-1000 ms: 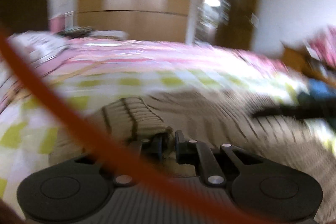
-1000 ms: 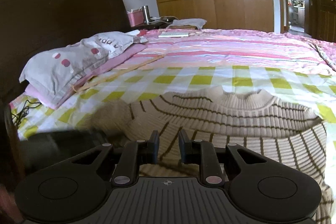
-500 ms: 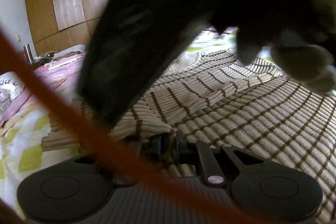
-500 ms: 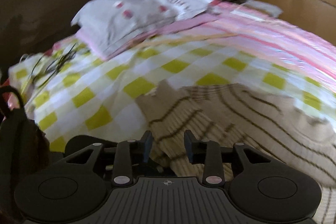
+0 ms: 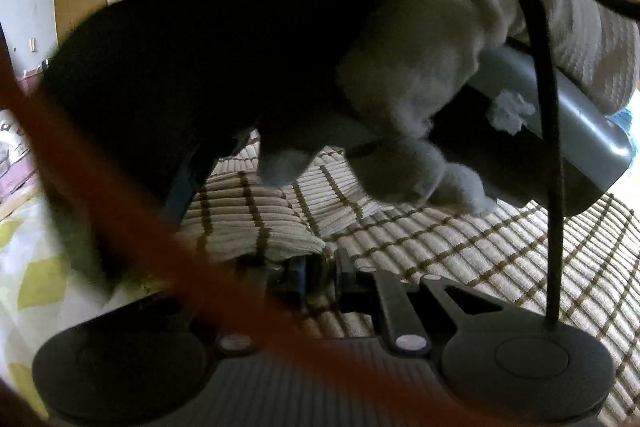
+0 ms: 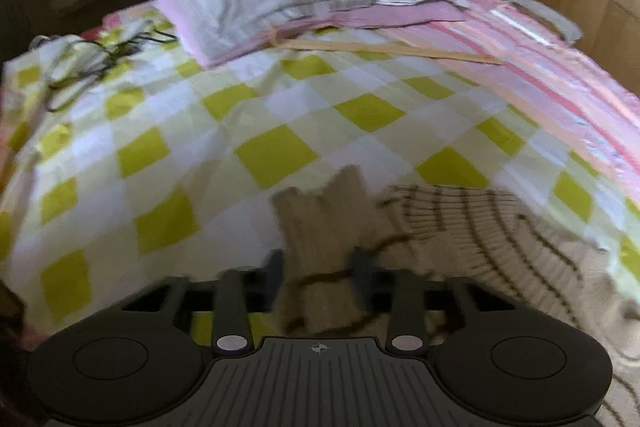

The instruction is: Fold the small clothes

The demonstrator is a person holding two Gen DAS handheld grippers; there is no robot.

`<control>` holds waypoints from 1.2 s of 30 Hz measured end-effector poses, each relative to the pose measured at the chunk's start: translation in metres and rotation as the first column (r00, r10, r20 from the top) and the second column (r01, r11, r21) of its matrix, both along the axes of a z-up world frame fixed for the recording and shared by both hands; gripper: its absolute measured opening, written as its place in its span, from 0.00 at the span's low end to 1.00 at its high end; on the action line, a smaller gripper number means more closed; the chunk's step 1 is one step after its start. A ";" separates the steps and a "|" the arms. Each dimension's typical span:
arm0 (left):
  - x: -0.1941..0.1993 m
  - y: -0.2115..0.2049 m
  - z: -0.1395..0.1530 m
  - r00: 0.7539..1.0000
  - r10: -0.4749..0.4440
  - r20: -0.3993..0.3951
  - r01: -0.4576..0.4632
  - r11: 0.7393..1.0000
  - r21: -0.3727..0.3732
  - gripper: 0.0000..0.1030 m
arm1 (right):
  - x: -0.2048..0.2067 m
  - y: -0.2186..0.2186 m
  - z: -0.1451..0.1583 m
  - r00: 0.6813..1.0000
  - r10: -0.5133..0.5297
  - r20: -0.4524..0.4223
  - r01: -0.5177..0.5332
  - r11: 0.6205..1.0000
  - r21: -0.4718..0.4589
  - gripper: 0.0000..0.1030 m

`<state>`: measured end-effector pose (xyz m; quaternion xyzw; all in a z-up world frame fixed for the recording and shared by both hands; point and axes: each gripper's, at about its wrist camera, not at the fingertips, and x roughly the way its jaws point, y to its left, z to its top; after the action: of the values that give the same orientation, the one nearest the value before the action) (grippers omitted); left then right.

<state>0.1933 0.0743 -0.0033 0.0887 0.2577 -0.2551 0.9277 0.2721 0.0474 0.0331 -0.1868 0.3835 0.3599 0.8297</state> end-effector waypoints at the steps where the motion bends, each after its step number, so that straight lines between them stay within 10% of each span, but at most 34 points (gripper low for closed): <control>1: -0.001 0.000 0.000 1.000 0.000 -0.001 0.000 1.000 -0.004 0.17 | 0.002 -0.003 0.001 1.000 -0.021 0.002 0.021 1.000 0.007 0.11; 8: -0.002 0.009 0.003 1.000 0.012 -0.006 -0.012 1.000 -0.029 0.21 | 0.009 -0.057 0.031 0.979 -0.201 -0.024 0.202 0.961 0.191 0.06; 24: 0.000 0.018 0.021 0.994 0.105 0.018 -0.101 0.985 -0.139 0.40 | -0.003 -0.209 0.055 0.858 -0.508 -0.074 0.482 0.746 0.460 0.05; 36: 0.009 -0.005 0.002 0.984 0.165 -0.067 -0.168 0.984 -0.051 0.44 | -0.041 -0.307 -0.031 0.700 -0.676 -0.230 0.661 0.493 0.566 0.06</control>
<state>0.2024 0.0690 -0.0012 0.0325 0.2856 -0.1865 0.9395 0.2315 -0.2591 0.0020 0.2503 0.2782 0.1114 0.9206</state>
